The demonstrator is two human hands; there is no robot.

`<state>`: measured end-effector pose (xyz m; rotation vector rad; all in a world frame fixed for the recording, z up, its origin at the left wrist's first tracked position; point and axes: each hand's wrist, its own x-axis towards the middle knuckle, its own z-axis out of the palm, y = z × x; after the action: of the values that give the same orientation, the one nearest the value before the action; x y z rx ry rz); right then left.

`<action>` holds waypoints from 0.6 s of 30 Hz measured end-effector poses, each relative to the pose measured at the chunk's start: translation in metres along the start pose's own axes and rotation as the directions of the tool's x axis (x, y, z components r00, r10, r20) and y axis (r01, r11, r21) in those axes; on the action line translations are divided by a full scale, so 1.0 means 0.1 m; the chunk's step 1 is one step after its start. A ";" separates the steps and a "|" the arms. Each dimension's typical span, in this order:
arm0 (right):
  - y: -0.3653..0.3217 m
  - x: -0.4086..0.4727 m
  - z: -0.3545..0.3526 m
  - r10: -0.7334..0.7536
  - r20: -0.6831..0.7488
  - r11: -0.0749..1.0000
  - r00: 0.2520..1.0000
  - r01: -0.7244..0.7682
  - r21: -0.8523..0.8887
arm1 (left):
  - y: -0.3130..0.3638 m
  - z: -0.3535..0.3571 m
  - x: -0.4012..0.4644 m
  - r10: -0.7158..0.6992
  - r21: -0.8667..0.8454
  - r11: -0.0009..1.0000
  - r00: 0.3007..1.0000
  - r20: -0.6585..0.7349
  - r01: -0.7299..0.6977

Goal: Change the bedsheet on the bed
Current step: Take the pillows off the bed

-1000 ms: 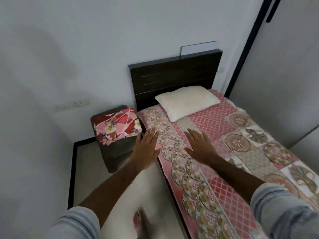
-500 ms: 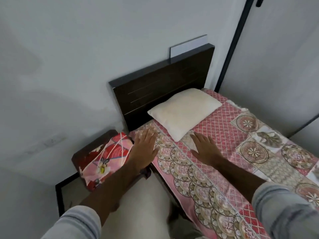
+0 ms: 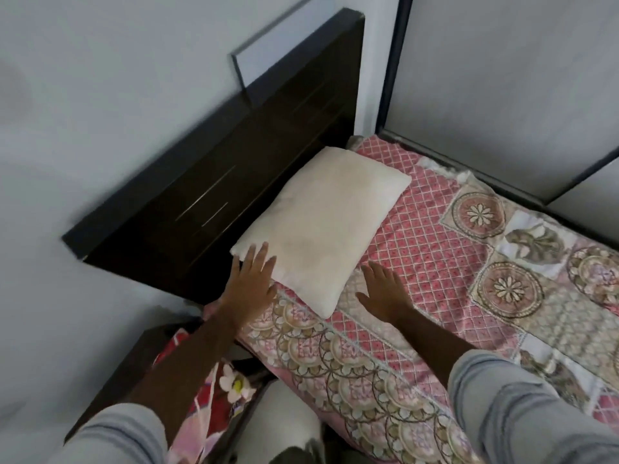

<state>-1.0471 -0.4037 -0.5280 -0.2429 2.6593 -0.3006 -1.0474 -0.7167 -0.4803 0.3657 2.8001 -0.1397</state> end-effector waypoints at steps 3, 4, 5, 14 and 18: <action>0.06 0.33 0.01 0.036 -0.019 0.993 0.999 -0.034 0.114 | -0.21 -0.03 0.47 0.011 0.077 0.997 1.000 0.016 -0.012; 0.07 0.47 0.02 0.071 -0.019 0.978 0.997 -0.065 0.197 | -0.29 0.01 0.69 0.009 0.055 0.998 0.999 0.039 -0.011; 0.10 0.69 0.10 0.118 -0.003 0.947 0.993 -0.111 0.300 | -0.37 0.09 0.93 -0.001 0.002 1.000 0.998 0.058 0.001; 0.03 1.84 0.67 0.489 0.225 -0.036 0.843 -0.239 0.970 | -0.79 1.10 2.48 -0.244 -0.539 0.786 0.953 0.181 0.304; -0.04 1.95 0.61 0.523 0.257 -0.212 0.812 -0.168 0.963 | -0.80 1.15 2.58 -0.261 -0.635 0.723 0.959 0.112 0.271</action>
<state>-1.1910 -0.4608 -0.6610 1.1525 1.6607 -2.0943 -1.2720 -0.7489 -0.6672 -0.2123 2.6483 0.7508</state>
